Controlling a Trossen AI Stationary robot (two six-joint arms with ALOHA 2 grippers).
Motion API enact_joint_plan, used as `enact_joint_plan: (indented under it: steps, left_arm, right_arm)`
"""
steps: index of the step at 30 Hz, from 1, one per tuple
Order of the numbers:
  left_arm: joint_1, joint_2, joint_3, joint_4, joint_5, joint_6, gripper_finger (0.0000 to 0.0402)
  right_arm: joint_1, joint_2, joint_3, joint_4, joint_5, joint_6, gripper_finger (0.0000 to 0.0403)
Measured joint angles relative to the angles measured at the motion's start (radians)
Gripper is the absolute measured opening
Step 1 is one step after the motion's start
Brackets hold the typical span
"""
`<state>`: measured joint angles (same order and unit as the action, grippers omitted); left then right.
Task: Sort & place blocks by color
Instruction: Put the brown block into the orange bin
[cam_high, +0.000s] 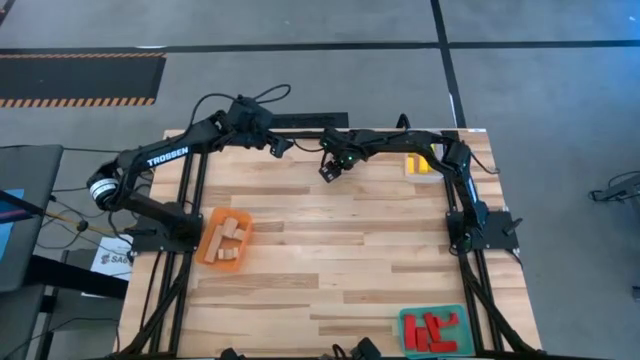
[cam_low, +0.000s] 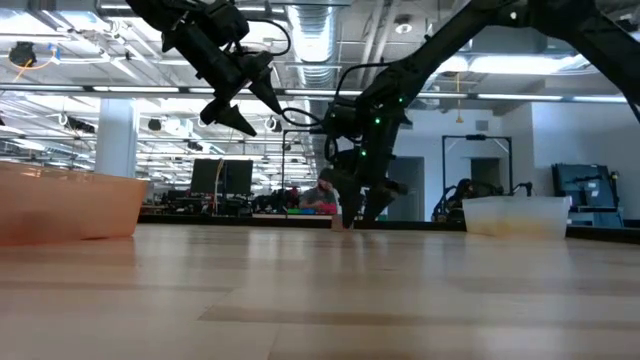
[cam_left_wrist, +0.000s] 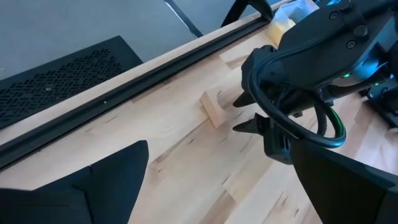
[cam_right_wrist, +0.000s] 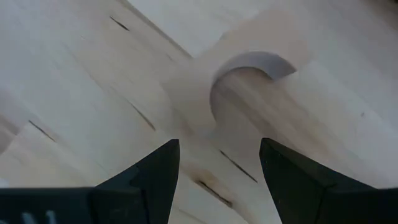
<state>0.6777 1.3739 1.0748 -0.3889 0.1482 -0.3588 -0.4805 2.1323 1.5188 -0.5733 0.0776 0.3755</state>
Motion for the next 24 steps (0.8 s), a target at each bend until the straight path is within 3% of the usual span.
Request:
enact_joint_plan:
  steps: [11,17,24]
  left_arm:
    - [0.000,0.000,0.000,-0.005,0.003,-0.001,0.0380]
    - [0.000,0.000,0.000,-0.005,0.003,0.005,0.0380]
    - [0.000,0.000,0.000,-0.005,0.016,0.020,0.0380]
  right_arm:
    - [0.009,-0.066,0.001,-0.005,-0.001,0.019,0.0244]
    - [0.017,-0.117,0.002,0.031,0.000,0.117,0.0244]
    - [0.019,-0.080,0.000,0.101,0.018,0.228,0.0244]
